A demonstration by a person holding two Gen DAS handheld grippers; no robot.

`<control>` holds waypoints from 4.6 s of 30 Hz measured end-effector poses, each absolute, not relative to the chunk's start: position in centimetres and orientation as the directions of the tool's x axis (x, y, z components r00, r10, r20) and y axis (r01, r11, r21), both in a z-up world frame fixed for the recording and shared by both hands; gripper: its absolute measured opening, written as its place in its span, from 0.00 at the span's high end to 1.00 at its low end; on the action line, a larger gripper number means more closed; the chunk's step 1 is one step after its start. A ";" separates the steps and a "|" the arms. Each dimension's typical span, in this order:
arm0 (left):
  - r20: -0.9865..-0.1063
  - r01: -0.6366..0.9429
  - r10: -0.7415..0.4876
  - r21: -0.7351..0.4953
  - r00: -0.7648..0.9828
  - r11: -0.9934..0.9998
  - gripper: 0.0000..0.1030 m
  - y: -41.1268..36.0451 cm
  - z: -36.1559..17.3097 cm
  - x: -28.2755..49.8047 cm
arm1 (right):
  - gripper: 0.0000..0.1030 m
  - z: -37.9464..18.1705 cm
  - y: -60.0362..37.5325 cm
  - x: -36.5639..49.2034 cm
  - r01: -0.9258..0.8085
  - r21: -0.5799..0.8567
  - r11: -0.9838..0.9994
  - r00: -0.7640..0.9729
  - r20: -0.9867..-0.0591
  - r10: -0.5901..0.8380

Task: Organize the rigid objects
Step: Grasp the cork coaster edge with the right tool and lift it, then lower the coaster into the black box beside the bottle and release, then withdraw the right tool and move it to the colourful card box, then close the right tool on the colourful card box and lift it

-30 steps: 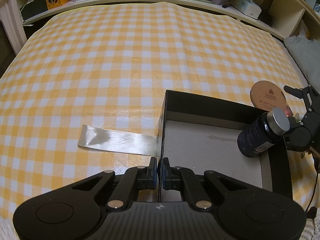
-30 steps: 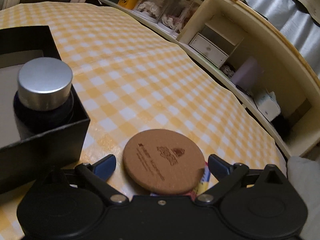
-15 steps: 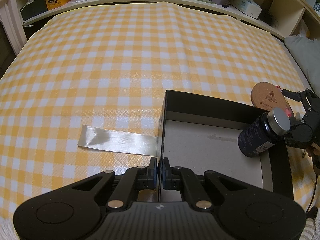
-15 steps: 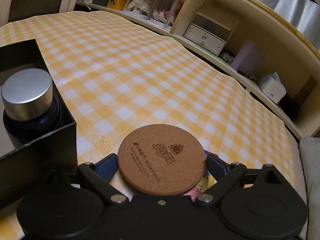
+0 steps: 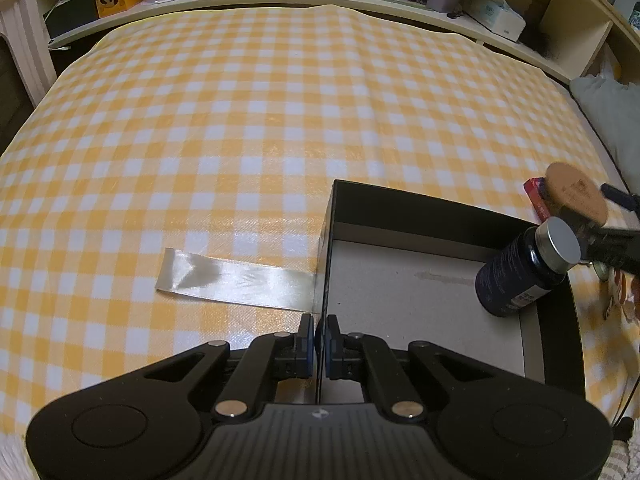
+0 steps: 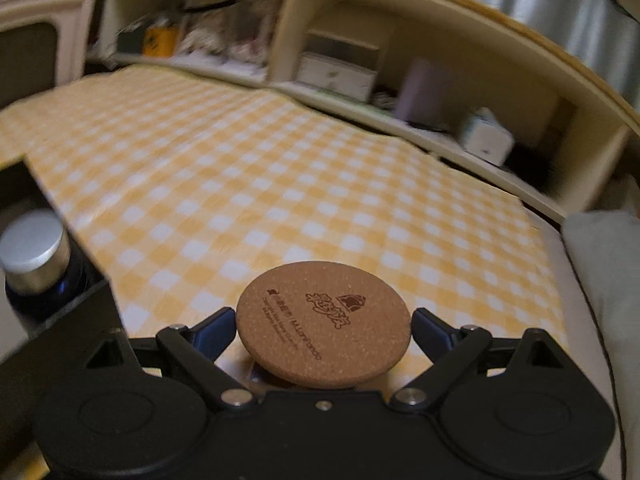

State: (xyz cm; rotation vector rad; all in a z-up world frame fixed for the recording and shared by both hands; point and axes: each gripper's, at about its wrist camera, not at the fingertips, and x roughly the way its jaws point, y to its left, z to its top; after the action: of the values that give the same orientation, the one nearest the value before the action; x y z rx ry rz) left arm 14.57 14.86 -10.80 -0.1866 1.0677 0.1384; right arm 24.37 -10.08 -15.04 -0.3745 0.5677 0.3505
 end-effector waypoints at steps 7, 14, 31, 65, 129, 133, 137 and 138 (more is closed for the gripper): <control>-0.880 -0.207 0.020 -0.090 0.475 0.974 0.95 15.0 -10.7 14.4 | 0.08 -9.1 -9.9 23.7 -0.371 -0.067 0.926 0.839 -0.451 0.303; -0.880 -0.214 0.013 -0.101 0.475 0.972 0.94 15.3 -10.5 14.1 | 0.08 -4.2 -5.5 20.8 -0.527 0.071 0.847 0.775 -0.369 0.513; -0.885 -0.230 0.005 -0.116 0.466 0.966 0.94 15.2 -10.4 13.7 | 0.59 -7.9 3.5 15.7 -0.720 -0.020 0.693 0.566 -0.594 0.571; -0.880 -0.231 0.022 -0.100 0.474 0.968 0.95 15.0 -10.3 13.6 | 0.96 -16.0 7.0 15.1 -0.691 0.058 0.720 0.359 -0.838 0.412; -0.881 -0.231 0.014 -0.109 0.473 0.967 0.95 15.3 -10.2 13.7 | 0.42 -16.2 -9.7 25.0 -0.272 -0.082 0.959 0.716 -0.682 0.145; -0.881 -0.231 0.015 -0.108 0.473 0.967 0.95 15.3 -10.1 13.7 | 0.42 -15.5 -9.6 24.3 -0.258 -0.025 0.966 0.655 -0.740 0.155; -0.881 -0.226 0.019 -0.100 0.472 0.969 0.95 15.3 -10.1 13.7 | 0.42 -15.3 -9.2 23.0 -0.245 0.011 0.970 0.553 -0.820 0.149; -0.882 -0.225 0.020 -0.098 0.472 0.969 0.95 15.3 -10.1 13.8 | 0.42 -15.2 -9.1 22.7 -0.240 0.017 0.971 0.532 -0.834 0.146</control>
State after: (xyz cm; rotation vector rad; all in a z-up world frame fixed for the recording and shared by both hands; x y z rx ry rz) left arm 13.78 15.26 -10.09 -0.2120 1.0712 0.1519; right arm 22.66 -9.10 -15.21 -0.1037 0.9831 0.2308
